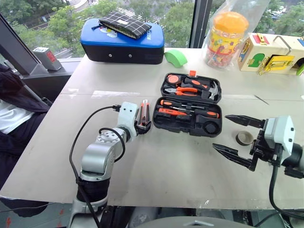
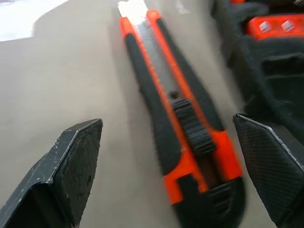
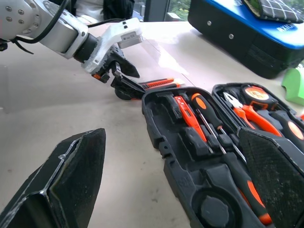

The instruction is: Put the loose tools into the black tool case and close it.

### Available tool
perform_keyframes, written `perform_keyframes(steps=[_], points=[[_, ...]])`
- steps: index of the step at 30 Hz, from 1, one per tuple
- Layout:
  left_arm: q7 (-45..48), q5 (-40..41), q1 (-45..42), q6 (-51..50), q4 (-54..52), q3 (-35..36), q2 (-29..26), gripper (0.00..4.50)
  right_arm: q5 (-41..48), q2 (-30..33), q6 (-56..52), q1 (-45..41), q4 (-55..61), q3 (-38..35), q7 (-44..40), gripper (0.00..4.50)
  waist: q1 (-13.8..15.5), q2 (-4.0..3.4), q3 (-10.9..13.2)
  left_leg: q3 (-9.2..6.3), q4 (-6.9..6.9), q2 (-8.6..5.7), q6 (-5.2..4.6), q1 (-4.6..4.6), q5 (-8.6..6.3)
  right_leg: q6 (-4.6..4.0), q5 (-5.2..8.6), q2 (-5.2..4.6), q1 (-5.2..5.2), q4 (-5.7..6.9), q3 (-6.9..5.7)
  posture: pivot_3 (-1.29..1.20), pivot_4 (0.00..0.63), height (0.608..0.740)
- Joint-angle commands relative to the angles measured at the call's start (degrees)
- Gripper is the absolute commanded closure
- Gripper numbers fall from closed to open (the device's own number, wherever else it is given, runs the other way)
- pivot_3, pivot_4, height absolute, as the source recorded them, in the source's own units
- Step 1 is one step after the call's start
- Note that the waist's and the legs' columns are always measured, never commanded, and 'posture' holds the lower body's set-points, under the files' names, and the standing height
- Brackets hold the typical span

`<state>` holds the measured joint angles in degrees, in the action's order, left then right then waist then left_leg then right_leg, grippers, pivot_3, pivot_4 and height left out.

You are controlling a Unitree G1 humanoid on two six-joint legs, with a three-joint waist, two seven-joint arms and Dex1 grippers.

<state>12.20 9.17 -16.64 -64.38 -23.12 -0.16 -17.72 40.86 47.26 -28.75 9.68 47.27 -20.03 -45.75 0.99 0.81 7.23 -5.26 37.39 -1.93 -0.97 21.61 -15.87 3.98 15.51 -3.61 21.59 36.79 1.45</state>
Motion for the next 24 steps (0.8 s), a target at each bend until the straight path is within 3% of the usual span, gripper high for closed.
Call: perform_keyframes(steps=[1,2,5,7,10,13,18,21,24], points=[[-0.1,-0.4,0.6,2.2,1.9,-1.2,0.4,0.54,0.6,0.6,-0.1,-0.7,1.1,0.3,0.2,0.00,0.0,-0.01,0.0,0.01,0.00,-0.01,0.00,0.00,0.00,0.00,0.00,-0.02,0.00,0.00,0.01,0.00,0.150,0.740],[-0.1,-0.4,0.8,2.7,2.2,-1.1,0.6,0.82,0.6,0.6,-0.1,-0.7,1.3,0.4,0.3,0.00,0.0,-0.02,0.0,0.02,0.00,-0.01,0.00,-0.01,0.00,0.00,0.00,-0.03,0.00,0.00,0.01,0.00,0.150,0.740],[0.8,0.1,1.7,5.5,1.1,0.2,0.3,2.23,0.8,0.7,-0.4,-0.5,1.9,0.3,0.7,0.00,0.0,-0.03,0.0,0.03,0.00,-0.01,-0.03,-0.01,-0.02,0.00,0.00,-0.06,-0.01,0.00,0.02,0.00,0.150,0.740],[1.8,0.6,2.0,8.6,0.5,1.8,-0.4,2.84,0.6,0.7,-0.5,-0.2,2.2,0.1,1.0,0.00,0.0,-0.03,0.0,0.02,0.00,-0.01,-0.02,0.00,-0.02,0.00,0.00,-0.07,0.00,-0.01,0.01,0.00,0.150,0.740],[7.6,4.4,1.0,15.2,0.5,5.3,-1.9,2.84,0.5,0.6,-0.8,0.6,2.7,-0.5,1.7,0.00,0.0,-0.01,0.0,0.00,0.00,0.01,0.01,0.04,0.00,-0.01,0.00,-0.11,0.03,-0.02,0.00,0.00,0.150,0.740],[21.0,8.5,-3.0,24.1,4.8,5.3,-8.0,2.84,0.9,0.2,-1.0,2.4,3.8,-2.2,2.5,0.00,0.1,-0.04,0.0,-0.05,-0.02,0.02,0.08,0.06,0.04,-0.03,0.00,-0.26,0.04,-0.04,-0.07,0.00,0.150,0.740],[52.8,7.4,-16.4,42.1,21.7,-7.5,-18.3,2.84,1.7,-0.3,-1.2,9.2,6.1,-9.1,2.1,0.00,0.6,-0.09,0.0,-0.04,-0.02,-0.12,0.13,0.11,0.07,-0.04,0.01,-0.13,0.00,-0.12,-0.19,0.00,0.150,0.740],[63.1,1.2,-25.8,57.8,37.9,-14.9,-17.0,2.84,2.2,-1.1,-1.4,14.3,7.6,-14.1,1.8,0.00,0.7,-0.14,0.0,0.10,-0.03,-0.18,0.10,0.09,0.06,-0.03,0.01,-0.17,-0.04,-0.24,-0.06,0.00,0.150,0.740],[67.2,-3.2,-32.5,69.0,51.5,-18.5,-14.3,2.84,3.4,-2.0,-1.6,17.8,8.9,-17.6,2.3,0.00,-0.1,-0.07,0.0,0.06,-0.01,-0.24,-0.07,0.11,-0.03,-0.01,0.00,-0.11,-0.03,-0.24,-0.08,0.00,0.150,0.740]])
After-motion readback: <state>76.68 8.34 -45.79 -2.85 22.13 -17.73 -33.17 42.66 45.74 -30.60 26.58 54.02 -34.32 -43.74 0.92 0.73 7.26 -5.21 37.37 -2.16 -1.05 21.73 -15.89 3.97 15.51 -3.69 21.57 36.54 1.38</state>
